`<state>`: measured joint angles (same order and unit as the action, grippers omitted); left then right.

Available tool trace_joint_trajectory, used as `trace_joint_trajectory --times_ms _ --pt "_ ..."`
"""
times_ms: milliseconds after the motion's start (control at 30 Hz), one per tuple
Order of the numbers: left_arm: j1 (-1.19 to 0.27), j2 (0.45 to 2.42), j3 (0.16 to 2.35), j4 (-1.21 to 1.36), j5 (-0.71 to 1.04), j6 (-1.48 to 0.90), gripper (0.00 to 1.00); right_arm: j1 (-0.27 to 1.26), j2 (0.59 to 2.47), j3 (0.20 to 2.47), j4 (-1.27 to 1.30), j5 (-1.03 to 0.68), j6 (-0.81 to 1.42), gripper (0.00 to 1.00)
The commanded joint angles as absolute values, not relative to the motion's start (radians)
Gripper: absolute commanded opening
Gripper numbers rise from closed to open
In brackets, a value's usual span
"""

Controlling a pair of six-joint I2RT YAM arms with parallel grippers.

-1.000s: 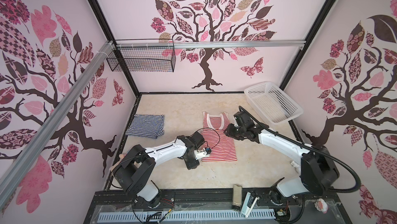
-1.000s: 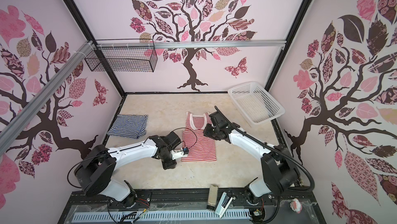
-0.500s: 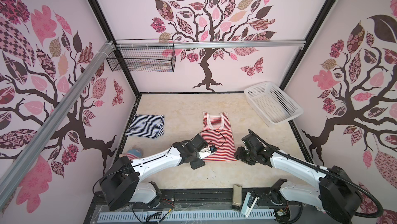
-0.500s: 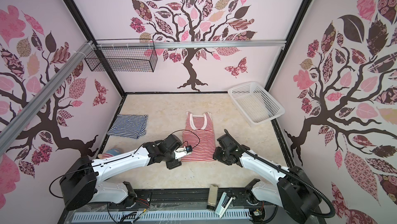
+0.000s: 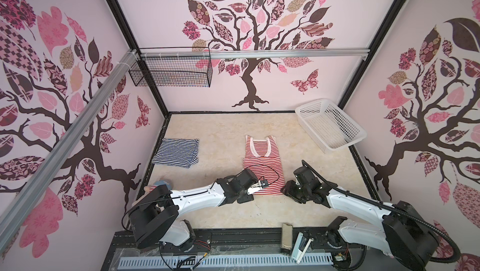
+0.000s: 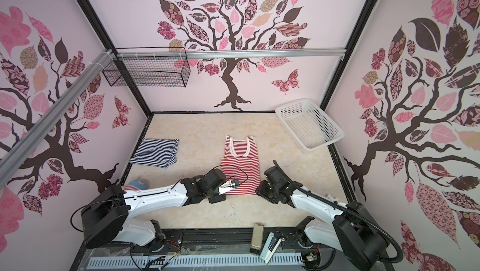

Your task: Fold and stack the tank tops

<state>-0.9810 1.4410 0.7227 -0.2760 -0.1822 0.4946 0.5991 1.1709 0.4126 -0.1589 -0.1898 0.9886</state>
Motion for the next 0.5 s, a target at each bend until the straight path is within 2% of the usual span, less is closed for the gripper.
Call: trace_joint_trajectory --times_ms 0,133,467 --pt "-0.982 1.444 0.698 -0.231 -0.197 0.502 0.68 0.603 1.222 0.406 -0.166 -0.197 1.002 0.47" --pt "-0.982 1.425 0.683 -0.222 -0.196 0.503 0.68 0.602 1.251 0.412 -0.153 -0.202 1.003 0.39" --pt "-0.982 1.415 0.644 -0.206 -0.157 0.543 0.69 0.603 1.216 0.424 -0.168 -0.191 1.008 0.11"
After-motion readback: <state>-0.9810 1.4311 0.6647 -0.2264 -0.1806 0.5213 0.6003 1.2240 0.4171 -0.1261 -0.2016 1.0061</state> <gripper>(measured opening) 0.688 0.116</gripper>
